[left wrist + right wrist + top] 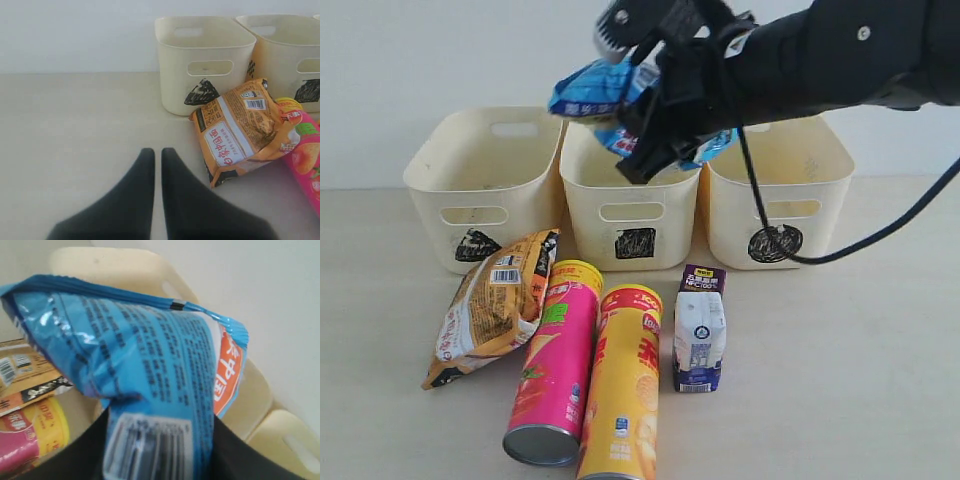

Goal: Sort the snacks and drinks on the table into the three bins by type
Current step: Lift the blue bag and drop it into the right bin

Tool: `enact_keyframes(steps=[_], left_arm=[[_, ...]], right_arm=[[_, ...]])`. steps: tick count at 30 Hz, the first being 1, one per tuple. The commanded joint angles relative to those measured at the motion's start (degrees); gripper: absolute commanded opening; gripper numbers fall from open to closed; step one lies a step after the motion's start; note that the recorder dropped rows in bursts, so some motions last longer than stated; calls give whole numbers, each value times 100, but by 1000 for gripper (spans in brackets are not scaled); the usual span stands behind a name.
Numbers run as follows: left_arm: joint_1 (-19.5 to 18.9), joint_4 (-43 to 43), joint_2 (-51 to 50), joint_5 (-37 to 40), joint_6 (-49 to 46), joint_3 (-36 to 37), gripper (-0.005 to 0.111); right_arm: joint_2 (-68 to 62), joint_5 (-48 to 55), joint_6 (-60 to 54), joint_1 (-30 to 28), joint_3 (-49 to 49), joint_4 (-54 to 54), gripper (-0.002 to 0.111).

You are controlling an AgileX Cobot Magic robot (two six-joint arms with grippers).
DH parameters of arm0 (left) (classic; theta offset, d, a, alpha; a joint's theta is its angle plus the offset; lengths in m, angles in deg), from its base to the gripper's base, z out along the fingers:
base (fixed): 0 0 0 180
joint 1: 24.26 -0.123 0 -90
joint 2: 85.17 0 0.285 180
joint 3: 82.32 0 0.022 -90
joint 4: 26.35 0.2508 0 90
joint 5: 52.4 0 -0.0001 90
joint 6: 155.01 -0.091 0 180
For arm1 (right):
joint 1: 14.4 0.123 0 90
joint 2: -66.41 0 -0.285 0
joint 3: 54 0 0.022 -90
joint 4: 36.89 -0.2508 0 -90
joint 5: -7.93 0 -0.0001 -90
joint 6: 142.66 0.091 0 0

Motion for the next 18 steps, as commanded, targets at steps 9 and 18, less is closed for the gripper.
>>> enact_keyframes(steps=[9,18], left_arm=[[-17,-20,17,-44,26,-20,4],[-17,-20,17,-44,26,-20,4]], right_arm=[[-79,-1116,1873,-1387,84,-42,0],[-1029,-1569,1959,-1556,686,-42,0]])
